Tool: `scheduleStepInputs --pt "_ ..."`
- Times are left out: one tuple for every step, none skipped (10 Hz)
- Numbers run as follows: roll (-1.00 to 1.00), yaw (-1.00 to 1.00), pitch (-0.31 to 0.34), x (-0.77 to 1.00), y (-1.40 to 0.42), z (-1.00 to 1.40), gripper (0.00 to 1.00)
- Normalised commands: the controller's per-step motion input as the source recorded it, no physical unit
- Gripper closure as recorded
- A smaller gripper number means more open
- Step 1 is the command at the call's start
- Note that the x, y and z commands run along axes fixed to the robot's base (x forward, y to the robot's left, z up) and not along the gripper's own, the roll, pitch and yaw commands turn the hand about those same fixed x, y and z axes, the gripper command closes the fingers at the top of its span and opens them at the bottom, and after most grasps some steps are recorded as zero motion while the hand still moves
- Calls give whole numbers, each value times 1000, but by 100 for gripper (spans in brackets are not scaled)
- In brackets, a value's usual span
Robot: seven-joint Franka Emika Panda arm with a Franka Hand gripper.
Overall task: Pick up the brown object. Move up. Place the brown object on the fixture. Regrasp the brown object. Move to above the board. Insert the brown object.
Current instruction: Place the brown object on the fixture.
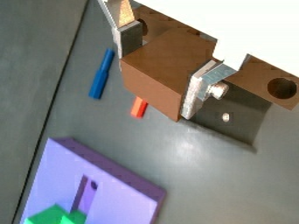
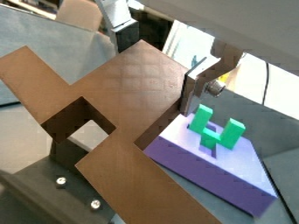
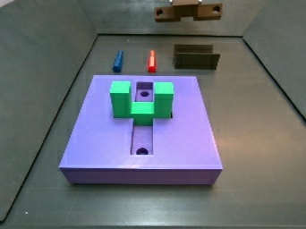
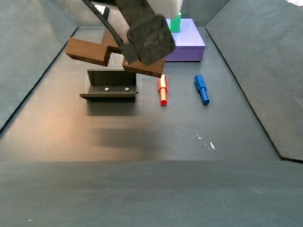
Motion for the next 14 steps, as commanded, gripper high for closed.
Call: scheduleStepInputs --pt "-509 23 214 600 -60 -189 100" --pt "-503 111 271 626 -26 -180 100" --pt "-509 203 157 580 0 -209 100" --pt "-474 174 -91 326 -20 -263 100" --pt "-474 206 -114 374 -31 -343 100" --pt "-497 97 -146 346 -66 -366 100" --pt "-397 40 -223 163 -97 -366 100" --pt "-177 0 -120 29 -37 -400 100" --pt "0 0 0 60 -9 -263 100" --pt "340 -37 91 0 -34 -406 100" --pt "531 -29 140 0 -66 -409 100" --pt "446 0 171 26 -40 -351 100" --pt "200 0 89 77 -37 -260 100" --pt "63 0 0 57 -31 -211 100"
